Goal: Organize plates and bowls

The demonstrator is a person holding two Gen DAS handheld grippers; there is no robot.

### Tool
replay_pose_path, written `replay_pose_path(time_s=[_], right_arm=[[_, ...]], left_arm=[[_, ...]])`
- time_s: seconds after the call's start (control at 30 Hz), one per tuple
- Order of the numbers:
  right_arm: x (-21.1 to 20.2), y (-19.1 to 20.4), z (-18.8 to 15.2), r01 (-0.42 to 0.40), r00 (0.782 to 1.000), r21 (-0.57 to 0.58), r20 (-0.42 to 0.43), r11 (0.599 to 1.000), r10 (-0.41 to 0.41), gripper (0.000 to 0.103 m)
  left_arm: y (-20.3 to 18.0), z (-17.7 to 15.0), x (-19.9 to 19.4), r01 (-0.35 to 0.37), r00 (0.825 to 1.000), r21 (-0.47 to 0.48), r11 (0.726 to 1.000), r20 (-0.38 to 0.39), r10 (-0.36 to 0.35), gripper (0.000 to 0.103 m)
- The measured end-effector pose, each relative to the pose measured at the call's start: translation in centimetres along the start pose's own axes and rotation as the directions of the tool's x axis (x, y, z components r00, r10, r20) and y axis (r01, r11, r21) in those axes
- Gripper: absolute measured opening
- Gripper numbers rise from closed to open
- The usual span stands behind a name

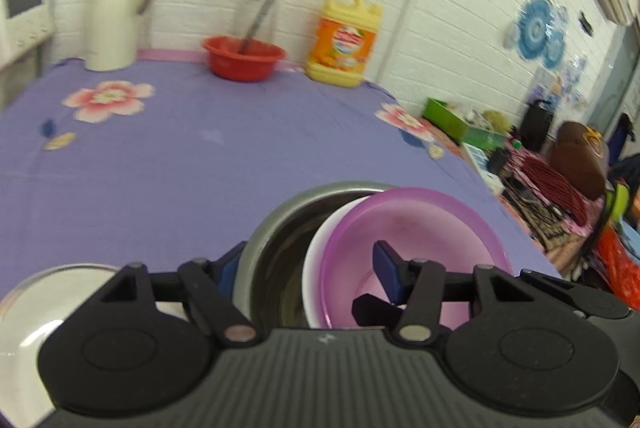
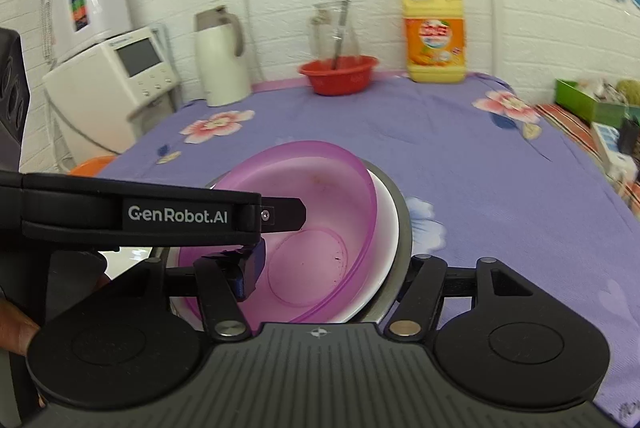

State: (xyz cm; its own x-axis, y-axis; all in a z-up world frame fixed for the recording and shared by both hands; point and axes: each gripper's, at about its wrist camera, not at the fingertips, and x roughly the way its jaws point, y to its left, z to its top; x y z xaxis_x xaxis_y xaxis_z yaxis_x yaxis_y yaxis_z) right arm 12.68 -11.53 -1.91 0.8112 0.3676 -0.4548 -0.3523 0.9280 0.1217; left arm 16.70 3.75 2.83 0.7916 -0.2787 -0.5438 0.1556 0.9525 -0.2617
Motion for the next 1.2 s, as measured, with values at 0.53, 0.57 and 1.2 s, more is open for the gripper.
replay_pose_path(time_s=[0.53, 0.57, 1.2], right_arm=[[5.7, 11.8, -1.6, -0.282, 0.952, -0.090, -0.146, 0.955, 0.267, 0.103], [5.9, 11.8, -1.7, -0.277, 0.953, -0.091, -0.152, 0.956, 0.262, 0.103], [5.0, 12.6, -1.9, -0.228, 0.973, -0.154, -0.054, 0.961, 0.222, 0.103]], left_arm=[[11.9, -4.4, -5.6, -0.234, 0.972, -0.129, 0.964, -0.017, 0.233, 0.056], [12.0, -4.5, -5.4, -0.229, 0.973, -0.130, 0.965, -0.022, 0.229, 0.056], [12.3, -4.4, -5.5, -0.176, 0.980, -0.135, 0.975, 0.071, 0.187, 0.076]])
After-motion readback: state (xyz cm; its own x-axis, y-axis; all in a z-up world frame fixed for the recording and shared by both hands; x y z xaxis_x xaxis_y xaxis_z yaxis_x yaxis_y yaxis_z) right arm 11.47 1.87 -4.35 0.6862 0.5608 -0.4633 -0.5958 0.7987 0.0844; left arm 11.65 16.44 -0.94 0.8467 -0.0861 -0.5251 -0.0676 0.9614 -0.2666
